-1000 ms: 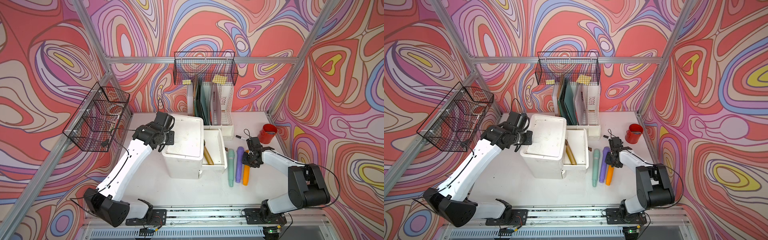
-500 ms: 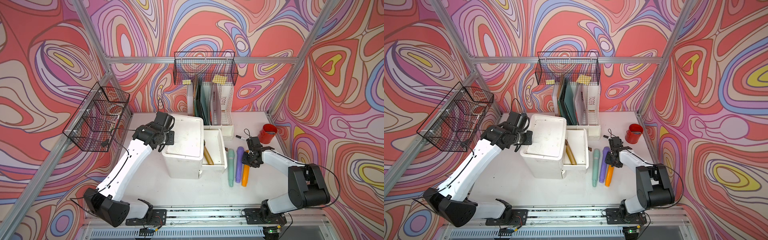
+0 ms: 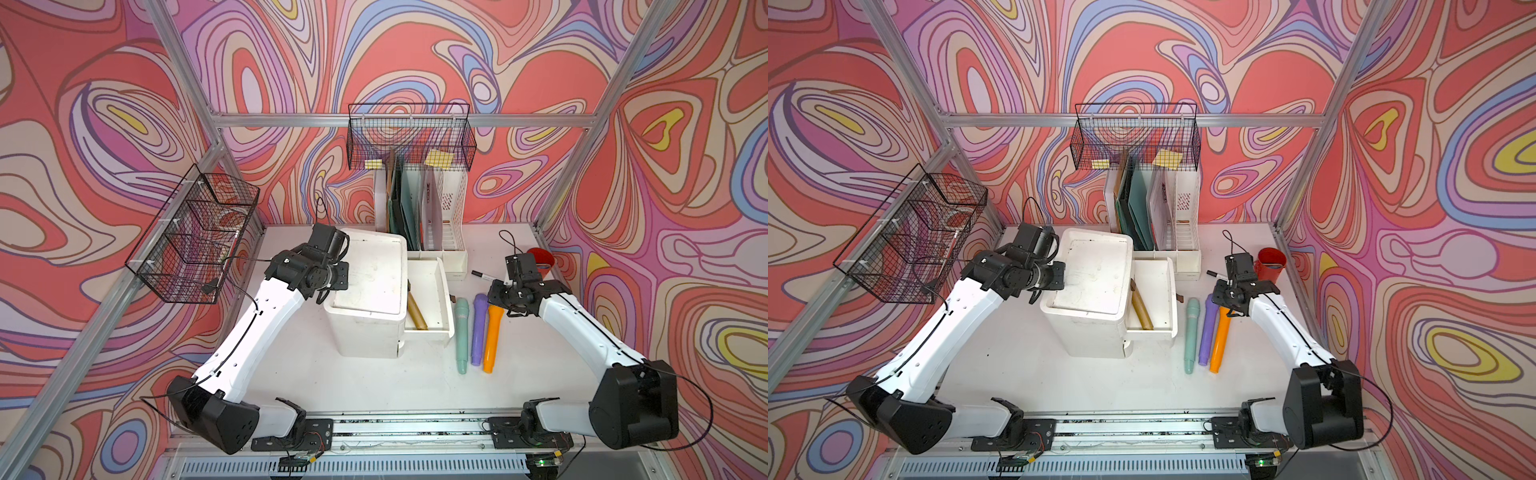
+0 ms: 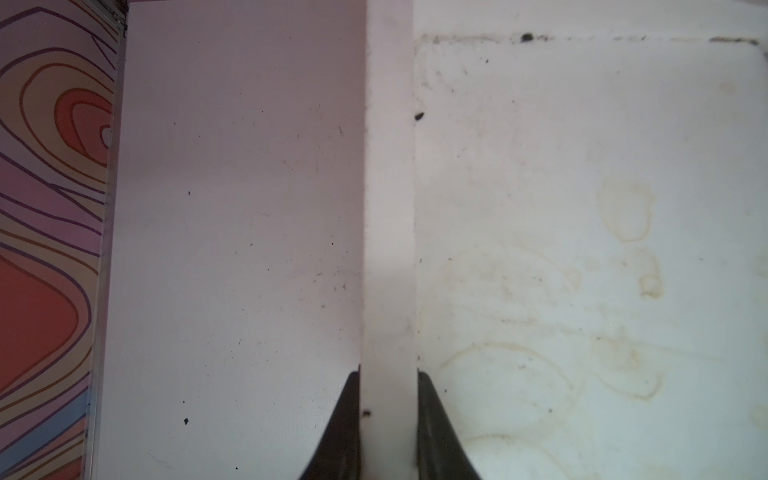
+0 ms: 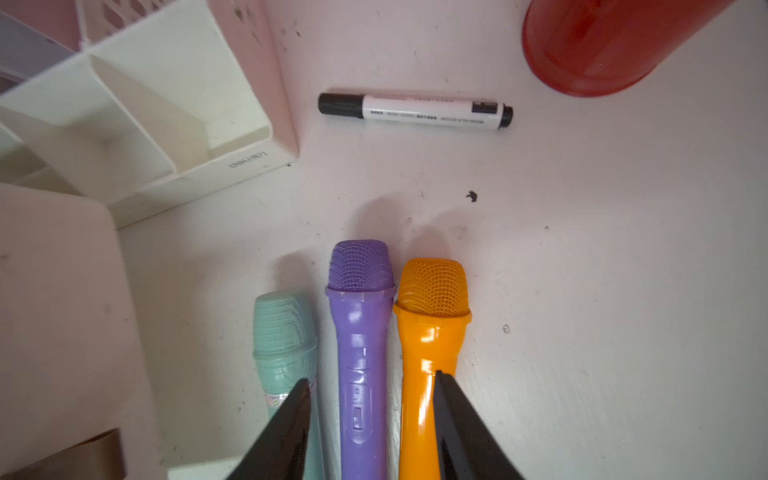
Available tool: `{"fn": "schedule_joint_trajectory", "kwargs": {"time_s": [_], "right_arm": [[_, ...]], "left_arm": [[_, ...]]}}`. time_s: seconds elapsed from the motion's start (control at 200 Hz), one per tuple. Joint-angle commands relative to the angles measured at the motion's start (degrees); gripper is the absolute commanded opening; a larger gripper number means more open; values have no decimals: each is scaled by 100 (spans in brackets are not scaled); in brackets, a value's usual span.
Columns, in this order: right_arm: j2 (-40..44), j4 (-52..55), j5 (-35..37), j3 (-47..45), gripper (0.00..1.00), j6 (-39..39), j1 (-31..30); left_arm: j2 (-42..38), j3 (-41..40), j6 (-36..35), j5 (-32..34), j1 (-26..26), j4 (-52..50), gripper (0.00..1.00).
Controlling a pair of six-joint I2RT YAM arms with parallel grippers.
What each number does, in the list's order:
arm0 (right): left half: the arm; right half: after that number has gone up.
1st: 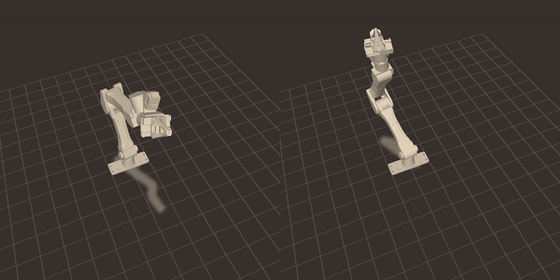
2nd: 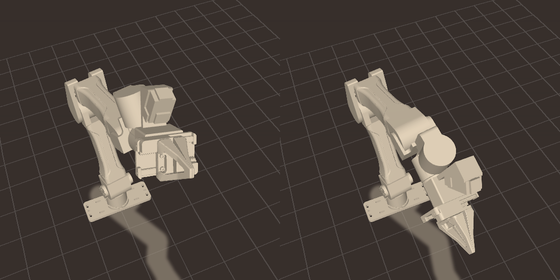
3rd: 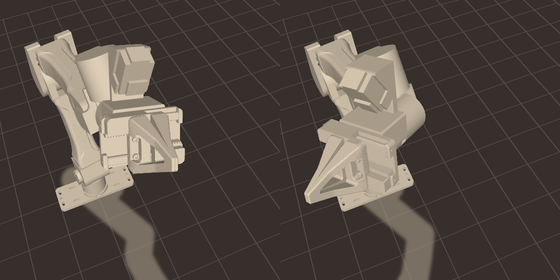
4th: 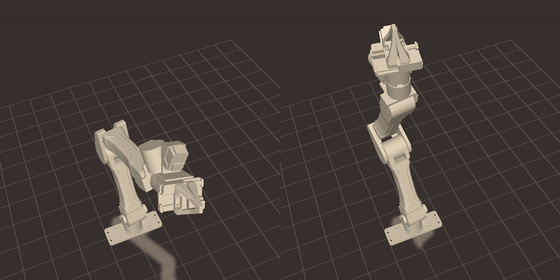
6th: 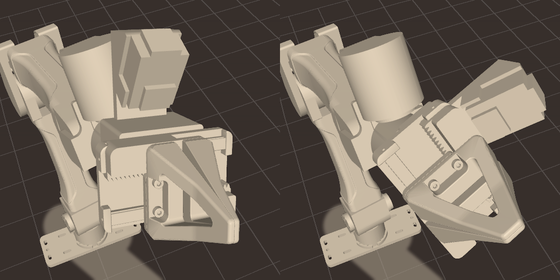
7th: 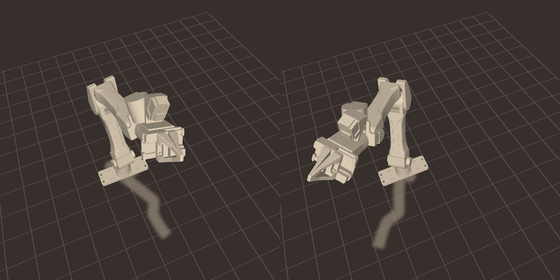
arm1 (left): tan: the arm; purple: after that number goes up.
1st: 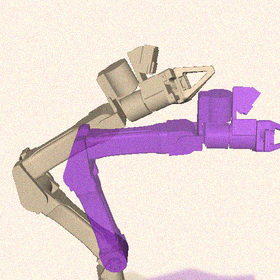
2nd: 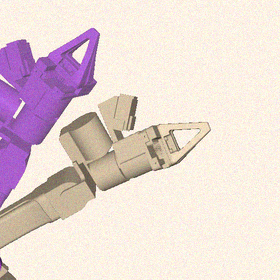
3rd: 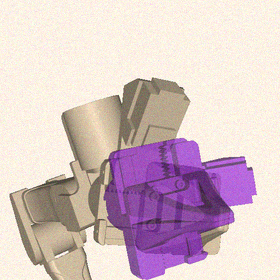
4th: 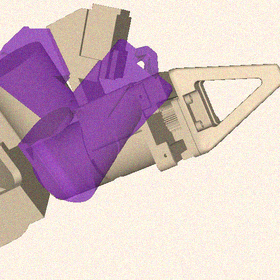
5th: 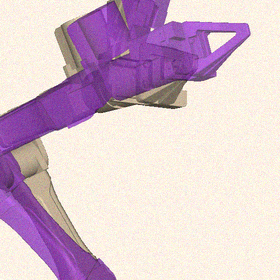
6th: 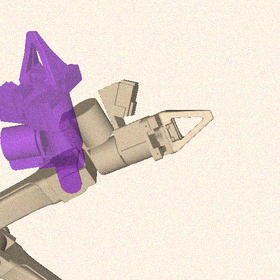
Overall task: Take the microphone out of the drawer
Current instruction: Place the microphone at the center of the board, then pick up the microphone from the drawer.
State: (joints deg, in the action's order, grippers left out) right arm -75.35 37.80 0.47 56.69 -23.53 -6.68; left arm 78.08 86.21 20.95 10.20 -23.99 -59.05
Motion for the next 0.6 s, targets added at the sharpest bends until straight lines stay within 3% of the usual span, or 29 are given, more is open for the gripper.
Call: {"fn": "schedule_joint_trajectory", "kwargs": {"time_s": [0.0, 0.305, 0.596], "right_arm": [[293, -158, -762, 145, 48, 207, 42], [589, -965, -2540, 173, 48, 52, 27], [561, -1382, -3146, -61, 48, -62, -260]], "left_arm": [[-73, 18, -164, 172, -40, 52, 0], [-65, -8, -121, 153, -36, 76, 0], [-34, 1, -93, 123, -38, 70, 0]]}}
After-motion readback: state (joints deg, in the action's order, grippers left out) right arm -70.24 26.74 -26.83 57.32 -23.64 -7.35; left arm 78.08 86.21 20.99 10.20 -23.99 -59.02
